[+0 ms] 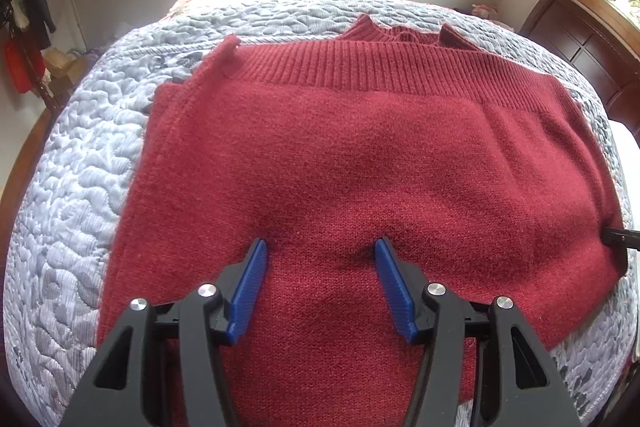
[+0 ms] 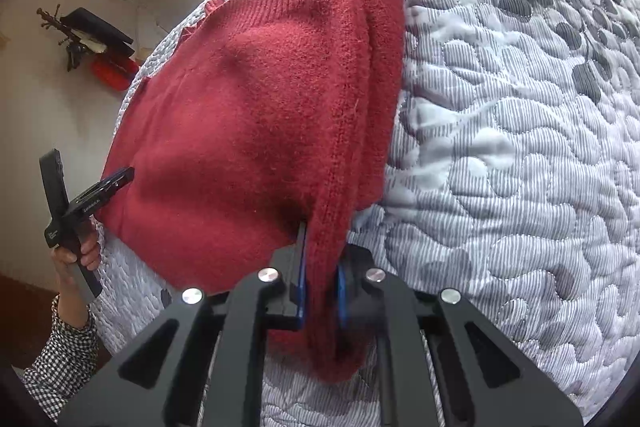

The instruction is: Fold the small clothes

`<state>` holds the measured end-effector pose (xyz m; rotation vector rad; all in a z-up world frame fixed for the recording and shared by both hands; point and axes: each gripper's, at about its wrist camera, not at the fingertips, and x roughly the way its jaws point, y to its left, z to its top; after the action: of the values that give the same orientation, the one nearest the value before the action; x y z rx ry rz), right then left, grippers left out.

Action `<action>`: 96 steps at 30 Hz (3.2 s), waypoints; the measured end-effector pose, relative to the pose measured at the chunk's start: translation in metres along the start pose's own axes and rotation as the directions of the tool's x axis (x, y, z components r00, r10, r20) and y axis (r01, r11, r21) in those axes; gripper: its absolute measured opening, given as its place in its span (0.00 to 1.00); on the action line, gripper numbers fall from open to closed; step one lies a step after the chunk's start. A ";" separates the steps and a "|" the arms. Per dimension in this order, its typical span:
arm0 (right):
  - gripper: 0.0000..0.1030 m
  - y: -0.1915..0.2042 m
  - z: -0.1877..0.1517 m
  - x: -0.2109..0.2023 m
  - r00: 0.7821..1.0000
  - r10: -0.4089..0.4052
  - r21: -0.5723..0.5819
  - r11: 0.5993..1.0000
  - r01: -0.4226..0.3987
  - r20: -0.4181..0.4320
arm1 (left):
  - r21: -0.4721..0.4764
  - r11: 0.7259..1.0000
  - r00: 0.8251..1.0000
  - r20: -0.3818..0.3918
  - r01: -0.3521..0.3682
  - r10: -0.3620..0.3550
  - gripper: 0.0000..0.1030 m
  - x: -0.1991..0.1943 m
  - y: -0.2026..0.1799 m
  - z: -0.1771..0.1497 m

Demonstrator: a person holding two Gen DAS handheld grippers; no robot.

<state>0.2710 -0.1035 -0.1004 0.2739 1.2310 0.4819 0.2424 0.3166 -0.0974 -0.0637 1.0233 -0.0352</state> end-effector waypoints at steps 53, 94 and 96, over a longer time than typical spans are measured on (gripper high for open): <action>0.55 0.205 0.016 0.005 0.996 0.085 -0.337 0.937 -0.093 -0.039 | -0.162 0.922 0.931 -0.040 0.353 -0.363 0.65 -0.014 0.012 0.035; 0.55 0.109 -0.005 0.017 0.995 0.084 -0.164 0.982 -0.091 -0.048 | -0.197 0.869 0.890 0.132 0.454 -0.436 0.21 -0.041 0.006 0.059; 0.55 0.113 -0.005 0.020 0.995 0.082 -0.173 0.981 -0.090 -0.052 | -0.192 0.881 0.899 0.157 0.433 -0.408 0.21 -0.052 0.020 0.060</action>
<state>0.2480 0.0037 -0.0679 0.1679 1.2153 0.6708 0.2670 0.3414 -0.0232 -0.4904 0.8813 -0.3133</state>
